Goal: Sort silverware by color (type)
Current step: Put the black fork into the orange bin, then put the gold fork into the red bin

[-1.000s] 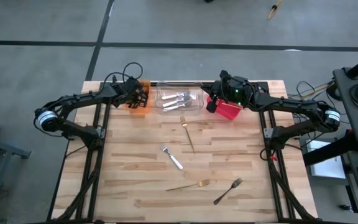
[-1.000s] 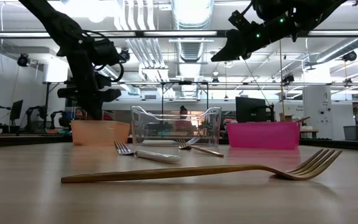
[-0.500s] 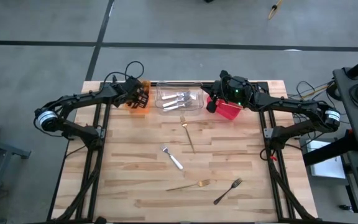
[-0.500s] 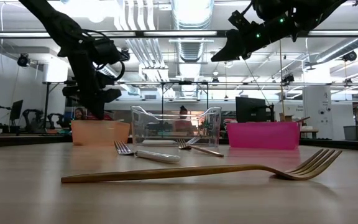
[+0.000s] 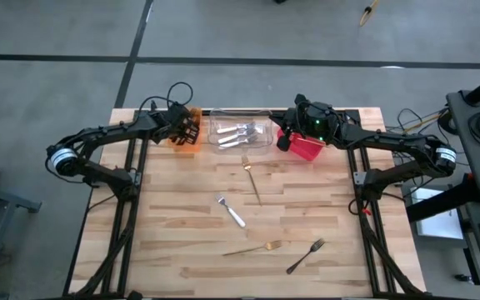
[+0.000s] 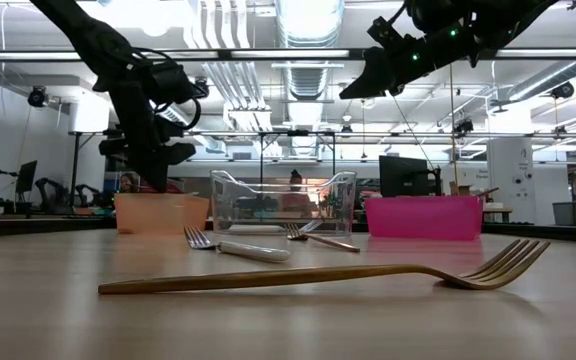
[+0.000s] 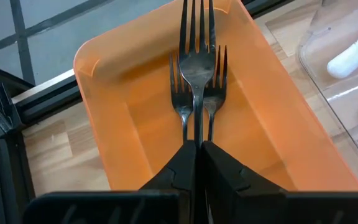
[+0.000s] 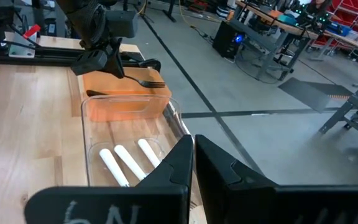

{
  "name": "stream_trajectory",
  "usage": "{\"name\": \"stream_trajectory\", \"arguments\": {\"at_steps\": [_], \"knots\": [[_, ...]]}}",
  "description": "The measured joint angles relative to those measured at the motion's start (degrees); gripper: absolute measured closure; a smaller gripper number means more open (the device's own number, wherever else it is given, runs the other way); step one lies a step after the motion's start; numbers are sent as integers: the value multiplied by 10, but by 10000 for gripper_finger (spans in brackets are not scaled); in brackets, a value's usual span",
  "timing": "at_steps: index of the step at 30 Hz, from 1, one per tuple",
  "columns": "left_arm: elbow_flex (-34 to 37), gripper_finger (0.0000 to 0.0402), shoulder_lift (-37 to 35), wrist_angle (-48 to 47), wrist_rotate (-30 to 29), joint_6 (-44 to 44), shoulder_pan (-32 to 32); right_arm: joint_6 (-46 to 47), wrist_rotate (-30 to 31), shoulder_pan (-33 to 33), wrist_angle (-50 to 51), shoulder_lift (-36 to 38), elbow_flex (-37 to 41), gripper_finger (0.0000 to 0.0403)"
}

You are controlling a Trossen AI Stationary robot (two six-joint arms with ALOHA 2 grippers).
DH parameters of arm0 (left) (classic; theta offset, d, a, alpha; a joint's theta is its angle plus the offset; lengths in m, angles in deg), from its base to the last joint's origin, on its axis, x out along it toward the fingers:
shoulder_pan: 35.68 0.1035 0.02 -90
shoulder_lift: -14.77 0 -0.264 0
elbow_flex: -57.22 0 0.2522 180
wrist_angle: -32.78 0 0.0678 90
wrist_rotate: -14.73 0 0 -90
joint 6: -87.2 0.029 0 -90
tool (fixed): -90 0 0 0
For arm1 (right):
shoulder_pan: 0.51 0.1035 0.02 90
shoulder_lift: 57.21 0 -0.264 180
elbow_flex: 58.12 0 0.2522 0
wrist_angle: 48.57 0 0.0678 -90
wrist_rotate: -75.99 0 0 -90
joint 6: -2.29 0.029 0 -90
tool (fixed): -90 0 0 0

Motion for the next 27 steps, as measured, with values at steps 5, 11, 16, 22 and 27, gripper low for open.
{"name": "stream_trajectory", "arguments": {"at_steps": [5, 11, 16, 22, 27], "knots": [[0, 393, 0, -1, 0, -6, 0, 0, 0, 0, 0, 0, 0, 394], [0, 393, 0, -1, -3, -3, 0, 0, 0, 0, 0, 0, 0, 394], [0, 387, 0, -1, -3, -2, 0, 0, 0, 0, 0, 0, 0, 394], [0, 374, 0, -1, -4, -2, 0, 0, 0, 0, 0, 0, 0, 394], [0, 368, 0, 0, -4, -2, 0, 0, 0, 0, 1, 0, 0, 394]]}}
